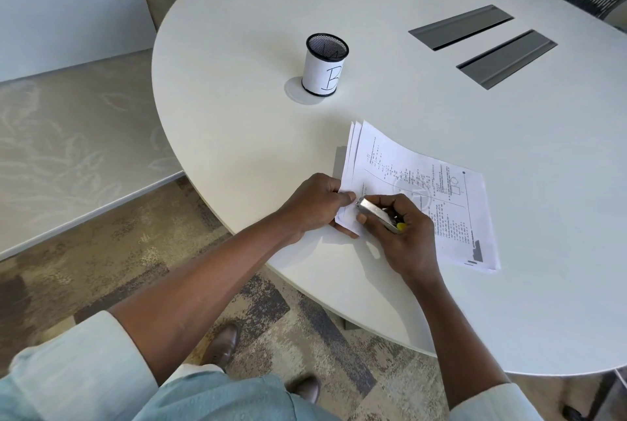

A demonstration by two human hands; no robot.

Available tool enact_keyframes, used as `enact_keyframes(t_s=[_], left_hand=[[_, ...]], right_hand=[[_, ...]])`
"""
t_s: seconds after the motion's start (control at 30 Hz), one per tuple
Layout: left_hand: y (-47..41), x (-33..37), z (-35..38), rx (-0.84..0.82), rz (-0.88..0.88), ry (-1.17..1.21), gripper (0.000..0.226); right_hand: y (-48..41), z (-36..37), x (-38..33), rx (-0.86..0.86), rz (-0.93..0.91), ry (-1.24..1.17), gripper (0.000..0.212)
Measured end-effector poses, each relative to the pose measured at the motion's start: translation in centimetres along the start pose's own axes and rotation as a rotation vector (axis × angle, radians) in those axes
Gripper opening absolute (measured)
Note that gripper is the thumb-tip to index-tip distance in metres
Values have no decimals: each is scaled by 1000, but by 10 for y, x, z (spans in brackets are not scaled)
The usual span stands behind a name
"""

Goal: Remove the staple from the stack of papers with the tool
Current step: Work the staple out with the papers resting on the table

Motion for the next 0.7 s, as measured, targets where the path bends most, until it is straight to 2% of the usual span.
enact_keyframes(t_s=[0.17, 0.33, 0.47, 0.57, 0.7], left_hand=[[1, 1, 3, 24, -24, 1, 28], [1, 4, 1, 32, -22, -42, 51], [1, 4, 2, 31, -4, -103, 45], [0, 1, 3, 25, 13, -129, 49], [0, 2, 3, 32, -9, -106, 41]], right_hand=[[-1, 0, -2, 8, -62, 3, 16], [-2, -2, -1, -47, -54, -54, 16], [-3, -2, -3, -53, -27, -104, 18], [-1, -4, -5, -53, -6, -155, 18], [1, -9, -4, -32, 48, -245, 18]])
Point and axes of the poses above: each hand's wrist, its own y-axis away from the middle knuckle, its own z-axis out of the palm, x = y × z, the point moved 2 cm from there along -y, towards the middle knuckle, and after that the axes turned 7 degrees about z, right-handed, at the moved point
